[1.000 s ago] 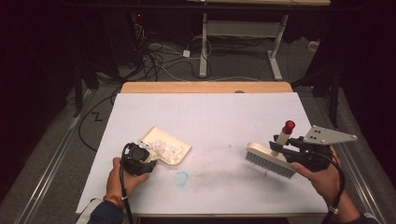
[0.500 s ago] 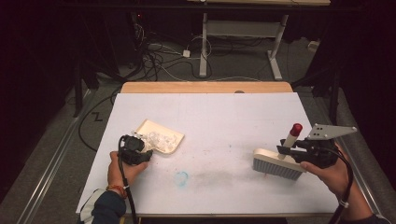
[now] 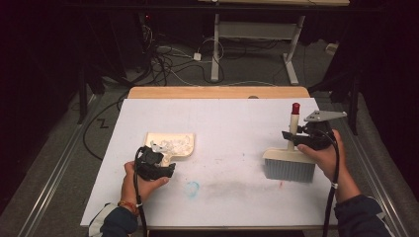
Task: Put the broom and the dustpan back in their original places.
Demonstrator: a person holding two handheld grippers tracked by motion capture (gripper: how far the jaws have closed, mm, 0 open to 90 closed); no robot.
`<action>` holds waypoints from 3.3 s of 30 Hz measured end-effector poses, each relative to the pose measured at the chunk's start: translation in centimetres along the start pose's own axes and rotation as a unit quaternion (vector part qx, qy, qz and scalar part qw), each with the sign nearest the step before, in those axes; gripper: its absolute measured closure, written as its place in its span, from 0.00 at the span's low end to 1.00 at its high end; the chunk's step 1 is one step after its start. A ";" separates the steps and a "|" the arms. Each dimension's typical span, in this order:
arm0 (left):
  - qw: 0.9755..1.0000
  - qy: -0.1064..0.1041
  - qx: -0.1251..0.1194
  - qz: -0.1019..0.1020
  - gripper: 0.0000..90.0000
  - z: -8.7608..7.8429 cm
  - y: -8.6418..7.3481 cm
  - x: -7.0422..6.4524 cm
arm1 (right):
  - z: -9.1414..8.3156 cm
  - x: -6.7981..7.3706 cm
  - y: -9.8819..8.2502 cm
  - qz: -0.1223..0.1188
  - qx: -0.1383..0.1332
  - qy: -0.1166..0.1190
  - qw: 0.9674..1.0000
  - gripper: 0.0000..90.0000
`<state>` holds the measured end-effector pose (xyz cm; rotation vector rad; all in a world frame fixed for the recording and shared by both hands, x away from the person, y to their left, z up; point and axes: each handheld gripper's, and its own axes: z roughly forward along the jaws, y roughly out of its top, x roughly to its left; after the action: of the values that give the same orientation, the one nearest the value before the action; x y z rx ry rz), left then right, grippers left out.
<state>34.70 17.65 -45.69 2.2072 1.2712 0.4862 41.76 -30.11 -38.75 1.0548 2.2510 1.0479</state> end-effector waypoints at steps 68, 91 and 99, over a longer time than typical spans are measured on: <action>0.980 0.005 -0.141 0.140 0.20 -2.5 -4.4 -2.5 | 1.8 3.4 1.9 -0.011 -0.123 -0.089 0.988 0.24; 0.978 -0.001 -0.144 0.148 0.20 -2.6 -4.3 -3.1 | -1.2 6.6 1.8 -0.059 -0.145 -0.076 0.985 0.23; 0.979 -0.004 -0.138 0.148 0.20 -2.6 -4.3 -3.3 | -1.9 7.5 1.4 -0.070 -0.143 -0.072 0.985 0.23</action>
<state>28.74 17.25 -46.40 2.1599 0.8135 0.7201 36.59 -24.49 -37.01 0.8121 1.9585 1.1534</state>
